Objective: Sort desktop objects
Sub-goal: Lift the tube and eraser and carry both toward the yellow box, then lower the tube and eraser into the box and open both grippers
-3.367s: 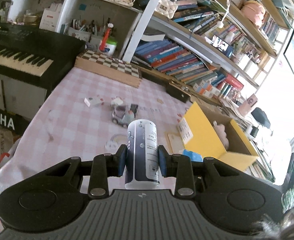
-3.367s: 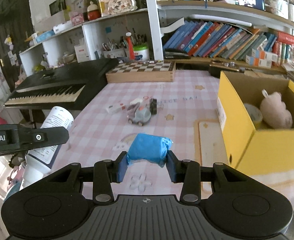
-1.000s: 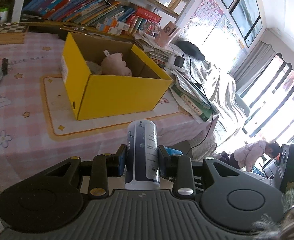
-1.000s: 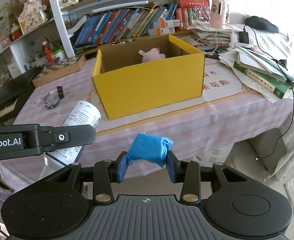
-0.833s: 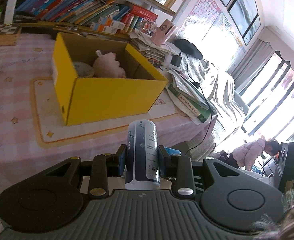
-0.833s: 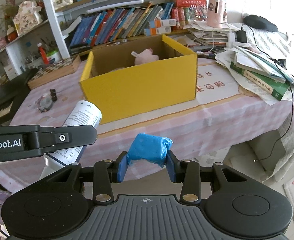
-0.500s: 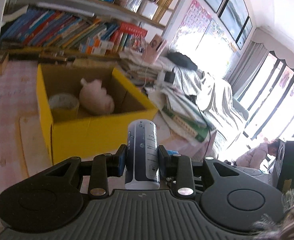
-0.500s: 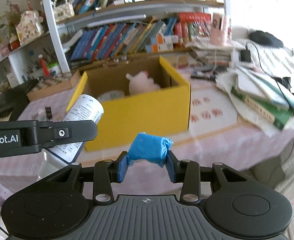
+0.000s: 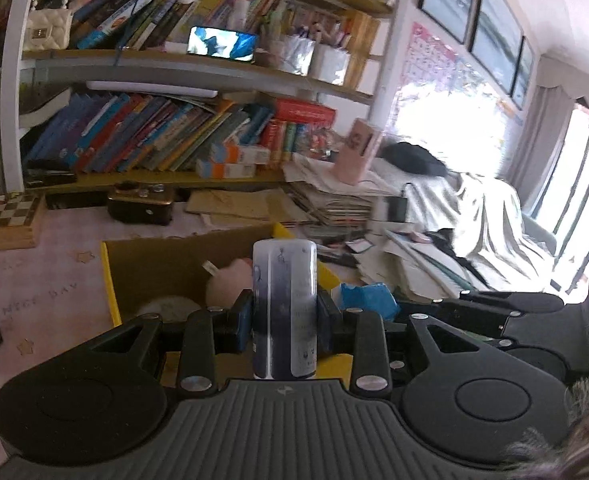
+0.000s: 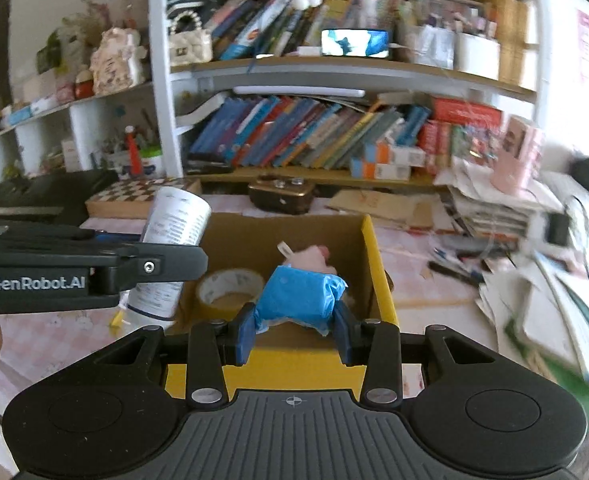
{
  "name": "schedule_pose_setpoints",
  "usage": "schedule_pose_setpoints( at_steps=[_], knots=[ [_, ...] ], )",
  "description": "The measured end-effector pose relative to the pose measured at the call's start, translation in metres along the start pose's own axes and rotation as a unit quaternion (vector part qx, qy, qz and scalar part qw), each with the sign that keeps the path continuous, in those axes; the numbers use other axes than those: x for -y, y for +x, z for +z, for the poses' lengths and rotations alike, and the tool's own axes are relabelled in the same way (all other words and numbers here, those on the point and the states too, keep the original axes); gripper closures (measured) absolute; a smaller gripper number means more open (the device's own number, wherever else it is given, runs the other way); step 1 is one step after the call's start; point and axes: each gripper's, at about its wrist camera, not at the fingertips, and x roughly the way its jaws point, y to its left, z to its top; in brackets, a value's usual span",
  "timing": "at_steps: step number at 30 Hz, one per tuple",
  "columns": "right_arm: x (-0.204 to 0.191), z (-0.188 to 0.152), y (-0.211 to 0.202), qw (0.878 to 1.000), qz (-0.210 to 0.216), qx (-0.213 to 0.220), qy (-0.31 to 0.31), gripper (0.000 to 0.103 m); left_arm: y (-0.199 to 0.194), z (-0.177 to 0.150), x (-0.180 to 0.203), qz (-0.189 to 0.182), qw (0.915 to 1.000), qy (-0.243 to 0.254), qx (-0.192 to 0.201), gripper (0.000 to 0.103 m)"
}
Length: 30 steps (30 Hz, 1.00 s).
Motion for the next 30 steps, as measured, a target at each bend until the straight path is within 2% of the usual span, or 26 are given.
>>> schedule_pose_setpoints(
  at_steps=[8, 14, 17, 20, 24, 30],
  knots=[
    [0.009, 0.014, 0.054, 0.996, 0.032, -0.056, -0.065, 0.064, 0.051, 0.005, -0.015, 0.021, 0.9987, -0.002, -0.046, 0.073],
    [0.006, 0.01, 0.088, 0.986, 0.061, -0.111, -0.107, 0.064, 0.084, -0.002, -0.03, 0.024, 0.9947, -0.041, -0.091, 0.073],
    [0.002, 0.007, 0.105, 0.98, 0.075, -0.139, -0.125, 0.064, 0.097, -0.006, -0.033, 0.03, 0.9926, -0.045, -0.108, 0.073],
    [0.006, 0.01, 0.112, 0.975, 0.105, -0.157, -0.119, 0.064, 0.108, -0.009, -0.036, 0.04, 0.9908, -0.042, -0.122, 0.073],
    [0.007, 0.014, 0.117, 0.97, 0.122, -0.17, -0.126, 0.064, 0.119, -0.013, -0.039, 0.049, 0.9886, -0.037, -0.138, 0.073],
    [0.017, 0.012, 0.121, 0.967, 0.145, -0.192, -0.088, 0.064, 0.123, -0.018, -0.043, 0.055, 0.9862, -0.044, -0.15, 0.073]
  ],
)
